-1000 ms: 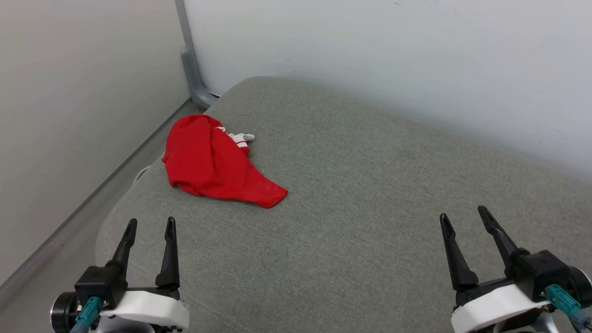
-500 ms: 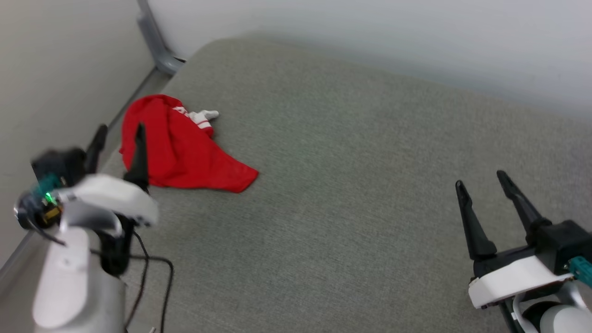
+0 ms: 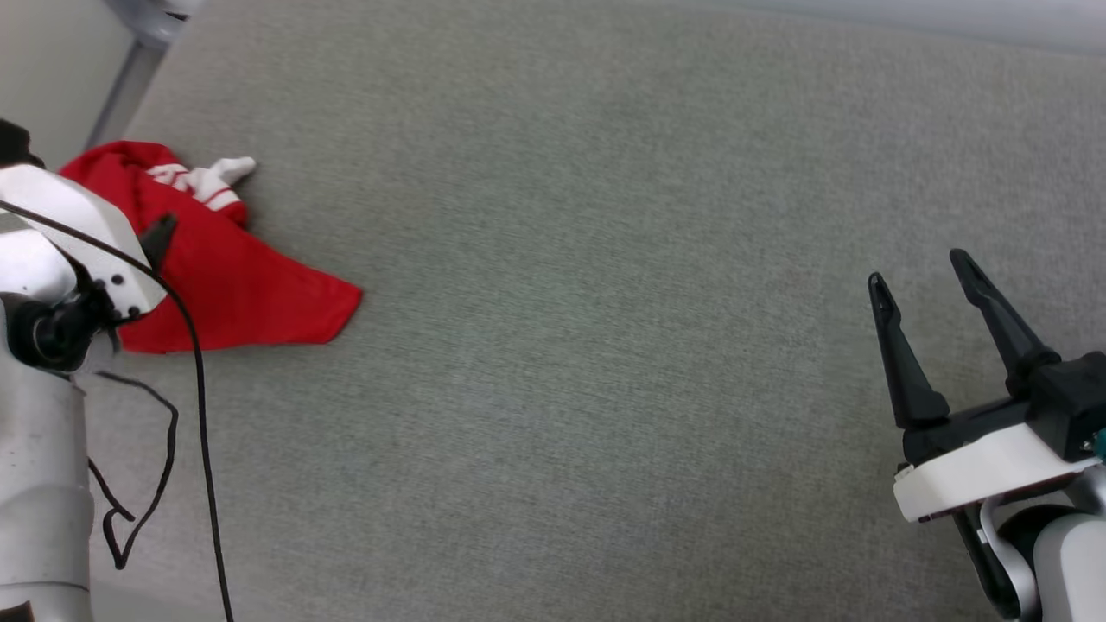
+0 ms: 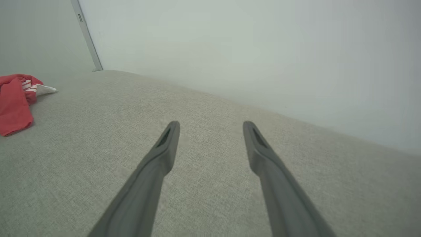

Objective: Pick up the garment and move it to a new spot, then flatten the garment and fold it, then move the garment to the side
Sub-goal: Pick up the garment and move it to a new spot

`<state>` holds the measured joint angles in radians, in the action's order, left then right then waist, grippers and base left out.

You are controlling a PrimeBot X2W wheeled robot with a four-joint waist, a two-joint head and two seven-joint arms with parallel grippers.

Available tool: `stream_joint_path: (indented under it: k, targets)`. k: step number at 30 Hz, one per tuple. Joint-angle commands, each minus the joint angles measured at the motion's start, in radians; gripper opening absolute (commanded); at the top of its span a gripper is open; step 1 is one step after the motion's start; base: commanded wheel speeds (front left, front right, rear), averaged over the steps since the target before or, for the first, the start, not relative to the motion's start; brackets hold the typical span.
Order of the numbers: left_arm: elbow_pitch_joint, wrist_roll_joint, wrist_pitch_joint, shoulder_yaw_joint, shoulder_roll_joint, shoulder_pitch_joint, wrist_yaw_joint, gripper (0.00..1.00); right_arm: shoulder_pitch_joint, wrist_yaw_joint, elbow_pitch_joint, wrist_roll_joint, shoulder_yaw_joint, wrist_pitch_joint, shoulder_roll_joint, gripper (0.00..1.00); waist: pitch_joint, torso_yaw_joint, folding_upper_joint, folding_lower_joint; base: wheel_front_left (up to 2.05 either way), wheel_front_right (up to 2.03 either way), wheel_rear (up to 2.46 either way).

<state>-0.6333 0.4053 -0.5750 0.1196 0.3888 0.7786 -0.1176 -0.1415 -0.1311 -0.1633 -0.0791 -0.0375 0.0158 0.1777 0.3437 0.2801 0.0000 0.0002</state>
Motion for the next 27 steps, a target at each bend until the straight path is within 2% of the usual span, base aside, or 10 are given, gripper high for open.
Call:
stream_joint_path:
  k: [1, 5, 8, 14, 15, 16, 17, 18, 21, 27]
  targets:
    - [-0.027, 0.008, -0.038, 0.005, 0.007, 0.011, 0.009, 1.00, -0.022, 0.001, -0.004, -0.003, -0.004, 0.002, 0.007, 1.00, 0.051, -0.044, 0.0000, -0.0002, 0.00, 0.00, 0.00]
    - [-0.111, 0.049, -0.143, 0.035, 0.014, 0.016, 0.048, 1.00, -0.049, 0.001, 0.001, -0.013, -0.016, 0.004, 0.016, 1.00, 0.092, -0.072, 0.0000, -0.0002, 0.00, 0.00, 0.00]
    - [-0.164, 0.065, -0.176, 0.050, 0.009, -0.015, 0.077, 1.00, -0.065, 0.001, 0.006, -0.021, -0.020, 0.010, 0.023, 1.00, 0.114, -0.088, 0.0000, -0.0002, 0.00, 0.00, 0.00]
    - [-0.241, 0.088, -0.197, 0.048, -0.051, -0.058, 0.098, 1.00, -0.081, 0.001, 0.008, -0.029, -0.012, 0.009, 0.033, 1.00, 0.145, -0.098, 0.0000, -0.0002, 0.00, 0.00, 0.00]
    - [-0.248, 0.096, -0.193, 0.050, -0.062, -0.058, 0.100, 0.96, -0.082, 0.001, 0.009, -0.030, -0.011, 0.009, 0.035, 1.00, 0.147, -0.098, 0.0000, -0.0002, 0.00, 0.00, 0.00]
    - [-0.251, 0.094, -0.185, 0.047, -0.066, -0.058, 0.099, 0.46, -0.082, 0.001, 0.009, -0.030, -0.009, 0.008, 0.035, 1.00, 0.147, -0.097, 0.0000, -0.0002, 0.00, 0.00, 0.00]
    - [-0.250, 0.088, -0.174, 0.041, -0.065, -0.058, 0.097, 0.15, -0.084, 0.001, 0.009, -0.029, -0.008, 0.007, 0.037, 1.00, 0.146, -0.096, 0.0000, -0.0002, 0.00, 0.00, 0.00]
    - [-0.246, 0.085, -0.156, 0.040, -0.061, -0.055, 0.092, 0.00, -0.084, 0.001, 0.010, -0.030, -0.007, 0.006, 0.037, 1.00, 0.144, -0.094, 0.0000, -0.0002, 0.00, 0.00, 0.00]
    - [-0.225, 0.066, -0.086, 0.034, -0.042, -0.033, 0.089, 0.00, -0.080, 0.001, 0.016, -0.031, -0.004, 0.006, 0.036, 1.00, 0.125, -0.086, 0.0000, -0.0002, 0.00, 0.00, 0.00]
    - [-0.157, 0.002, 0.143, 0.014, 0.010, 0.027, 0.089, 0.00, -0.051, 0.001, 0.037, -0.034, -0.002, 0.020, 0.015, 1.00, 0.049, -0.067, 0.0000, -0.0002, 0.00, 0.00, 0.00]
